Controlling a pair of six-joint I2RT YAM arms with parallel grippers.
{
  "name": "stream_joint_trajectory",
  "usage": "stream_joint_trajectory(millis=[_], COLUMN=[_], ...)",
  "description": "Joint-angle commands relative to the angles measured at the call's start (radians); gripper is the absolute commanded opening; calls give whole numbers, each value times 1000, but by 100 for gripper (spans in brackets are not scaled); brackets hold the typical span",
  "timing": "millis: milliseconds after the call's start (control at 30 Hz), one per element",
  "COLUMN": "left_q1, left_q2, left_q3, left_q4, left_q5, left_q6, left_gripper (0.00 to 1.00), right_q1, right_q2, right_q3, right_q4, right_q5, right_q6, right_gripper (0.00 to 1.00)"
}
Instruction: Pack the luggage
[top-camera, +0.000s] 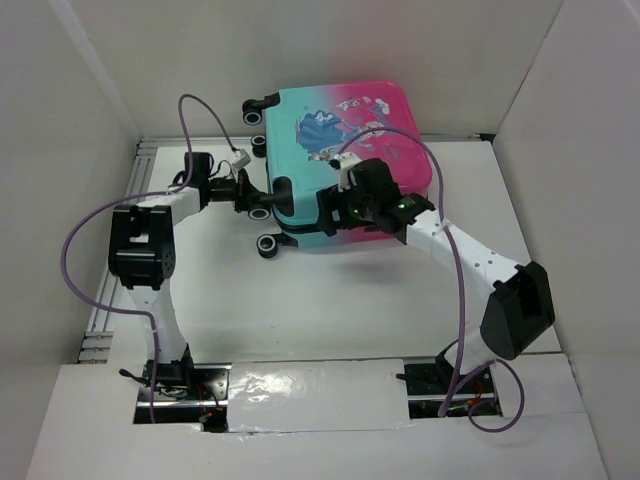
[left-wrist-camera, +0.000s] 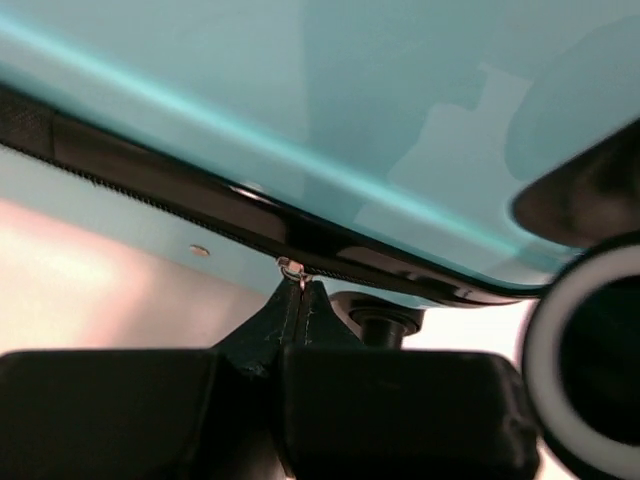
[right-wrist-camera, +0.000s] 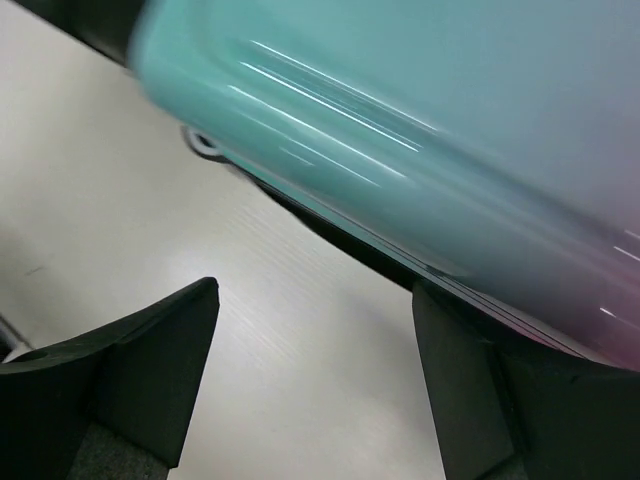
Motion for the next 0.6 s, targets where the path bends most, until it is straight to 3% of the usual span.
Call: stream_joint_trajectory(millis=[0, 333, 533, 567], left_q1=[6, -42, -71, -71], left_q2=[-111, -338, -475, -512], left_q3=[-120, -445, -683, -715], left_q4=[64, 225, 476, 524], left_q5=[-44, -55, -136, -136], left_q6=[-102, -266, -485, -522], left_gripper=[0, 0, 0, 0], right_q1=[86, 216, 216, 216], right_q2=[48, 353, 424, 424], right_q3=[84, 345, 427, 427], right_q4=[120, 120, 138, 138], right_q5=[-42, 71, 177, 209], right_q6=[-25, -25, 50, 59], right_gripper=[84, 75, 58, 51])
